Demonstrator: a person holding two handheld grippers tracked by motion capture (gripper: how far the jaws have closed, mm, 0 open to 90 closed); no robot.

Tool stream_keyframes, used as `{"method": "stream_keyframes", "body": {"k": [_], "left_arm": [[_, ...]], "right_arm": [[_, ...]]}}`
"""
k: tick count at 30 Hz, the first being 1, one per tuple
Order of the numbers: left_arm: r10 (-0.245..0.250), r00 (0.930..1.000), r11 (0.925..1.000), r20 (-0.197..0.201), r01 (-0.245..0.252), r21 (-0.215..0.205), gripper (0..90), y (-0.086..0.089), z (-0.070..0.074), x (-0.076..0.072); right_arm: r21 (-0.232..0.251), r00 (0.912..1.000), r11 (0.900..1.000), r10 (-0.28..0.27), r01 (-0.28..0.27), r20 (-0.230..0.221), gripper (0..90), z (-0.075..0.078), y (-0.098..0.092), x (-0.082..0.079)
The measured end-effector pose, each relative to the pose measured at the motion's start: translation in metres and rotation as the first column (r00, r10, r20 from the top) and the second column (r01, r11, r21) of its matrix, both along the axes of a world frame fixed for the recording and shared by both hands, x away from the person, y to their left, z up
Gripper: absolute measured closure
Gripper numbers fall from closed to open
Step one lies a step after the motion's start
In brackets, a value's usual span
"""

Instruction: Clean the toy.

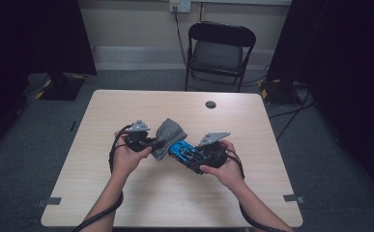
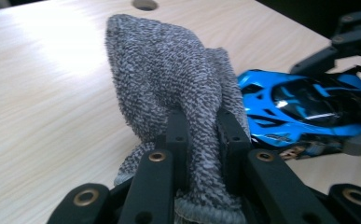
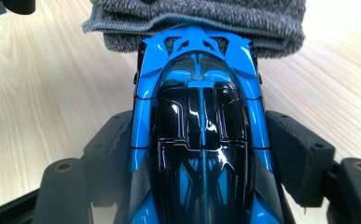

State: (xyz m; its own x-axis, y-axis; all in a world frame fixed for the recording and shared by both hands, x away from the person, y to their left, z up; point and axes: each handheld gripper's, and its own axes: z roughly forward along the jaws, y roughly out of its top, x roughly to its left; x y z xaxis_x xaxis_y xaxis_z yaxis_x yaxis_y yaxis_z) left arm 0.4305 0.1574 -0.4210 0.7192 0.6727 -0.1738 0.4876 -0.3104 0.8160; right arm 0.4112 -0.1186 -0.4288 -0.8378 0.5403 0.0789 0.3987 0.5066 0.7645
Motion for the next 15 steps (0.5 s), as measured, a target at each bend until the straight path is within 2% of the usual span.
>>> {"method": "stream_keyframes", "body": {"k": [3,15], "left_arm": [[-0.015,0.9999,0.9997,-0.008,0.015,-0.017,78.1,-0.001,-0.0017,-0.0003],[-0.055,0.9985,0.9985,-0.006,0.055,-0.007,78.1,-0.0018,-0.0013,-0.0031]], "right_arm": [[-0.002,1.0,1.0,-0.003,0.003,0.001,27.8,0.0001,-0.0012,0.0005],[-0.014,0.9996,1.0,-0.027,0.027,0.003,27.8,-0.0002,-0.0089,0.004]]}}
